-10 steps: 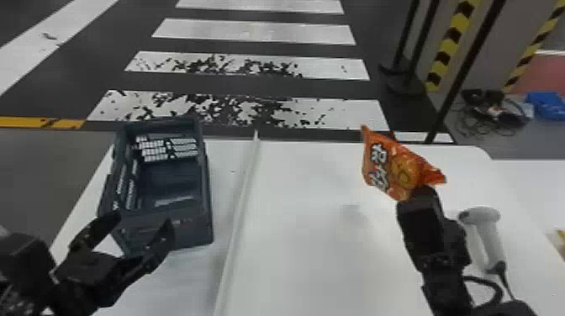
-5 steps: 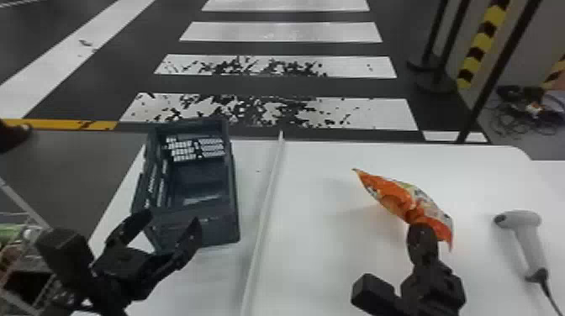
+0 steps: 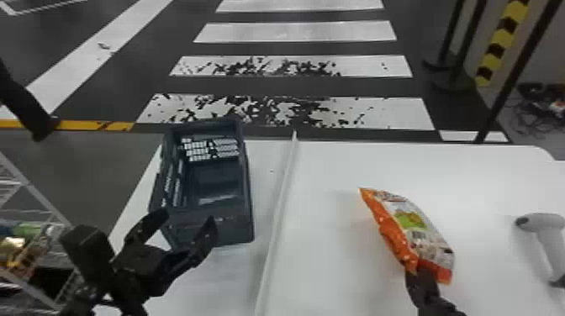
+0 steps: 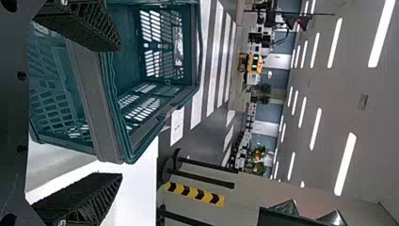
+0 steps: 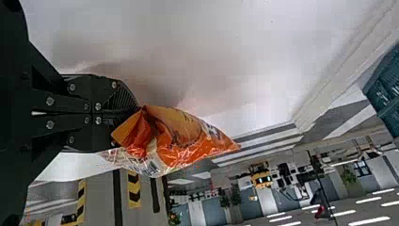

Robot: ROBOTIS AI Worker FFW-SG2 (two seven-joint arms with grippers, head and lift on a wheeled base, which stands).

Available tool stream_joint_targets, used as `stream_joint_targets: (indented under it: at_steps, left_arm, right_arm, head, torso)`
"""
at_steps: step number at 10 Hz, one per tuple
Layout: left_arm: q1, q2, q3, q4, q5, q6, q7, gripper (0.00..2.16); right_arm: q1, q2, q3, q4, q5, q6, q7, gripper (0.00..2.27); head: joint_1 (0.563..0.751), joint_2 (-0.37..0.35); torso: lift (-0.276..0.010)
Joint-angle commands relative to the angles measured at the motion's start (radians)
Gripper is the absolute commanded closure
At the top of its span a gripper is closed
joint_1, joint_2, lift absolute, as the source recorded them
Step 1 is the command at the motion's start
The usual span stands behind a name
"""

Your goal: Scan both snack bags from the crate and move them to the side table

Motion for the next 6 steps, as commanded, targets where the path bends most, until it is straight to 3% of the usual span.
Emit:
stream_joint_targets:
  at_steps: [1, 2, 4, 6]
  left_arm:
    - [-0.002, -0.001, 0.0, 0.001, 0.0, 0.0, 0.0, 0.04]
    - [-0.002, -0.001, 0.0, 0.002, 0.0, 0.0, 0.0, 0.04]
    - [-0.002, 0.0, 0.0, 0.005, 0.002, 0.003, -0.002, 0.04]
    - [-0.004, 0.006, 0.0, 0.007, 0.006, 0.003, -0.002, 0.04]
  right_arm:
    - [0.022, -0.006, -0.004, -0.072, -0.038, 0.028, 0.015, 0.6]
    - [0.031, -0.011, -0.021, -0.128, -0.099, 0.059, 0.045, 0.09]
    - [0.057, -0.011, -0.087, -0.217, -0.199, 0.071, 0.117, 0.05]
    - [0.083, -0.005, -0.223, -0.334, -0.488, 0.065, 0.173, 0.05]
  head:
    - [0.695, 0.121]
    - [0.695, 0.124]
    - [0.695, 0.12]
    - [0.695, 0.11]
  torso:
    - [-0.099]
    - [-0.099]
    - [-0.099]
    - [-0.099]
